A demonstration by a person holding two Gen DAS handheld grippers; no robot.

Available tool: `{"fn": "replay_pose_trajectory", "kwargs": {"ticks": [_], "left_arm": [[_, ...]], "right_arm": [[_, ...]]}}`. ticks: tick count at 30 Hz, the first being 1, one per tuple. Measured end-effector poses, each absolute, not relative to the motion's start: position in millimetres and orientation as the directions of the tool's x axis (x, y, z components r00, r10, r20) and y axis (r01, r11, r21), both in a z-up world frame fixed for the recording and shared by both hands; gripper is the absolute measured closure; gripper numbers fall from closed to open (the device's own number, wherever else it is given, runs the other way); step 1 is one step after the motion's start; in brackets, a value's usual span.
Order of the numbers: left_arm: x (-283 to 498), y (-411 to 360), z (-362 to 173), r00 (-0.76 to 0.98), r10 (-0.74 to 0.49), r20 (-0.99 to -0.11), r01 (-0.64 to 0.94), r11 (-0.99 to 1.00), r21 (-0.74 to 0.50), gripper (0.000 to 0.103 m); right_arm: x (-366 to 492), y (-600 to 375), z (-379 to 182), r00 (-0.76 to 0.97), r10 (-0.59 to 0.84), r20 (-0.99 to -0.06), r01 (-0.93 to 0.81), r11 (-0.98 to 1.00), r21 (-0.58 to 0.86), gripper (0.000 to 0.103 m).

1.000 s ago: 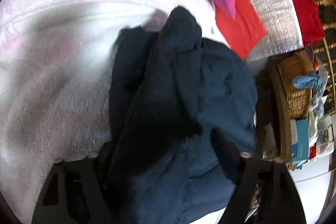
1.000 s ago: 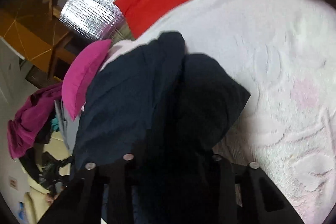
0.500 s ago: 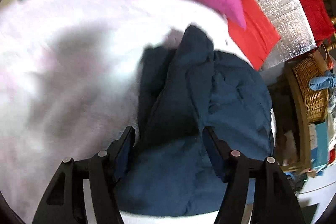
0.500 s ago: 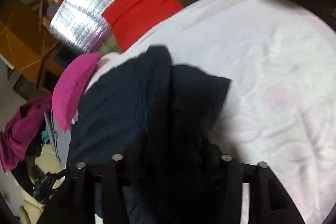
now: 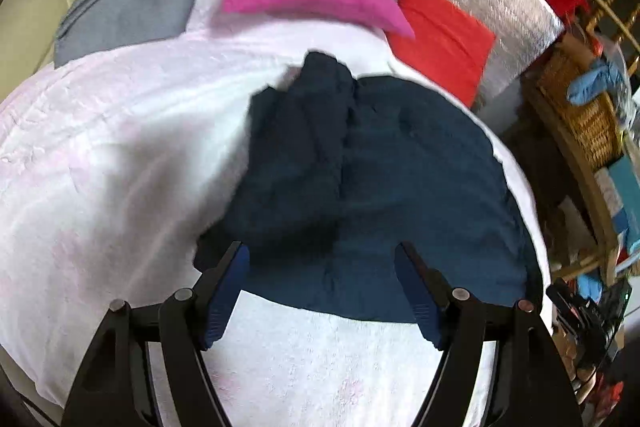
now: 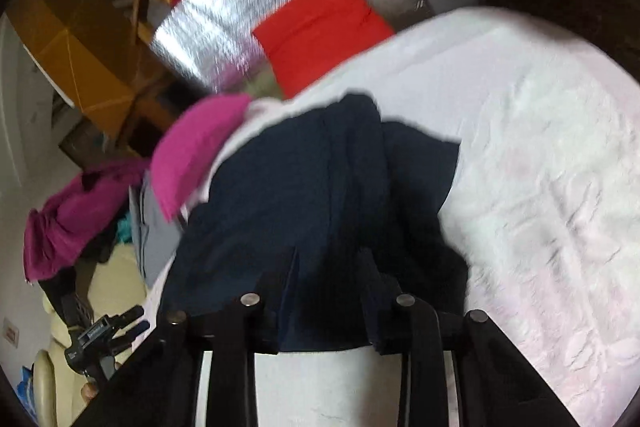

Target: Fold large clothes

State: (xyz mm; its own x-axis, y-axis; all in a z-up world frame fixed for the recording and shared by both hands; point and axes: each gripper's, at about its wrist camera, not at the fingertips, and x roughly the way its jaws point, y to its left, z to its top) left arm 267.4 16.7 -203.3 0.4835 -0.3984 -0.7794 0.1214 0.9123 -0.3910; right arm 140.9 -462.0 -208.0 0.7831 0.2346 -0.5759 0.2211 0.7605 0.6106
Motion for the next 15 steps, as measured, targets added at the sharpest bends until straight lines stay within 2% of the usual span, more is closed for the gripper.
{"fn": "replay_pose_trajectory", "kwargs": {"ticks": [2,4,7,11,15], "left_arm": [[275.9,7.8,-217.9,0.448,-0.349,-0.823,0.104,0.935,-0.340,0.027],[285.4,-2.9,-246.8,0.365,-0.252,-0.896,0.089,0.968,-0.236,0.027],[285.9,-7.4,-255.3,0.345,-0.241,-0.907,0.091,0.971,-0.223,0.026],[278.9,-3.4,-236.7,0.419,-0.249,-0.873,0.091,0.968,-0.232,0.026],[265.7,-21.2,-210.7,0.548,-0.218,-0.808,0.175,0.974,-0.144,0.026]], "right_arm": [[153.2,-460.6,-223.2,0.728,0.227,-0.647,0.278,0.765,0.581,0.072],[166.7,-465.1,-247.5,0.663,0.246,-0.707,0.335,0.747,0.574,0.075],[177.5,-462.1,-257.1,0.621,0.255,-0.741,0.345,0.760,0.551,0.075],[171.8,-464.9,-244.4,0.654,0.264,-0.709,0.328,0.745,0.580,0.071],[169.3,-456.3,-224.8,0.739,0.279,-0.614,0.235,0.746,0.623,0.071]]}}
